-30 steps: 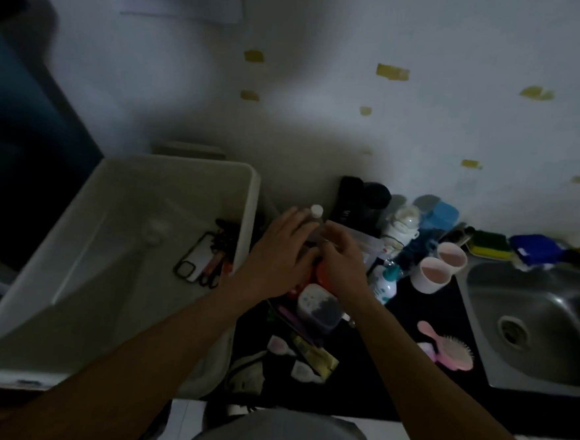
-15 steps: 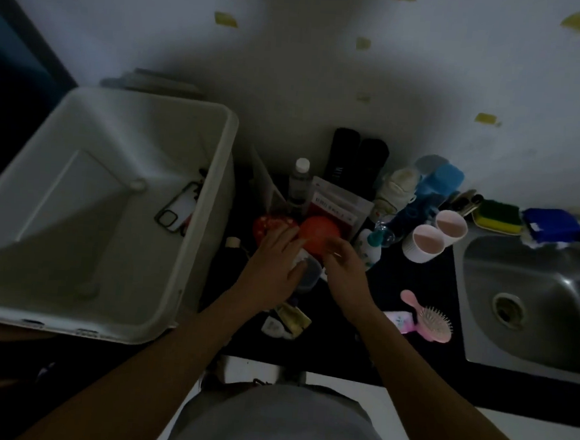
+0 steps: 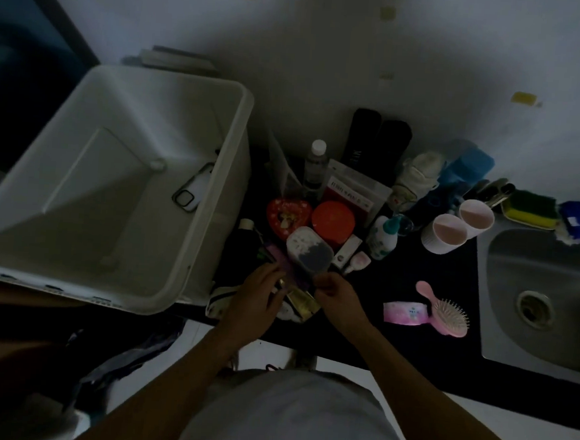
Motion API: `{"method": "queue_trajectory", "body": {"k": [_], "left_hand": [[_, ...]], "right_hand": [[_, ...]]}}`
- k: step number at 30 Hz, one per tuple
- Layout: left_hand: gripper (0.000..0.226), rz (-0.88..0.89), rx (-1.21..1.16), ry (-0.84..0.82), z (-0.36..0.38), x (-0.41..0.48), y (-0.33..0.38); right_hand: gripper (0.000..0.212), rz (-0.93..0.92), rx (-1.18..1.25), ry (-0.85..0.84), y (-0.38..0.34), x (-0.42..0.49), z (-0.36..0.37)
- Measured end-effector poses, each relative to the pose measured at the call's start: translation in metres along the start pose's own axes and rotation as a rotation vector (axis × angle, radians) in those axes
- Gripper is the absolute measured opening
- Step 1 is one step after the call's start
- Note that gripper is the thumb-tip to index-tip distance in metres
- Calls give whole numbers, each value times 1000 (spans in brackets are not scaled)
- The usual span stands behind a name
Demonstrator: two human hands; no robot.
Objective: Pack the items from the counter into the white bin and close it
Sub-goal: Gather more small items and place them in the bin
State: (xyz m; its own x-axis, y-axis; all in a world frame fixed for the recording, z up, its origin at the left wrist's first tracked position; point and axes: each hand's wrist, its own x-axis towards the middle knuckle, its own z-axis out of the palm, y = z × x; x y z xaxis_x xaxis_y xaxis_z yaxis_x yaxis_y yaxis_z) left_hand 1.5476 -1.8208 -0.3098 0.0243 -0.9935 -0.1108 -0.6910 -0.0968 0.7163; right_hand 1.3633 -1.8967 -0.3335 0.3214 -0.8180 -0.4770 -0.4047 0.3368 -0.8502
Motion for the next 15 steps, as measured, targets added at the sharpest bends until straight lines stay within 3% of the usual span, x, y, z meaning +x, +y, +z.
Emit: {"method": "queue_trajectory", "body": {"k": [6, 8, 15], "left_hand": [[35, -40, -22, 21, 15, -19, -9], [29, -42, -37, 4, 20, -22, -9], [38, -136, -91, 21, 34, -39, -10]], "right_hand": [[22, 47, -173, -51, 24, 6, 15], [10, -7, -236, -36, 26, 7, 20], [19, -41, -413, 132, 38, 7, 33]]}}
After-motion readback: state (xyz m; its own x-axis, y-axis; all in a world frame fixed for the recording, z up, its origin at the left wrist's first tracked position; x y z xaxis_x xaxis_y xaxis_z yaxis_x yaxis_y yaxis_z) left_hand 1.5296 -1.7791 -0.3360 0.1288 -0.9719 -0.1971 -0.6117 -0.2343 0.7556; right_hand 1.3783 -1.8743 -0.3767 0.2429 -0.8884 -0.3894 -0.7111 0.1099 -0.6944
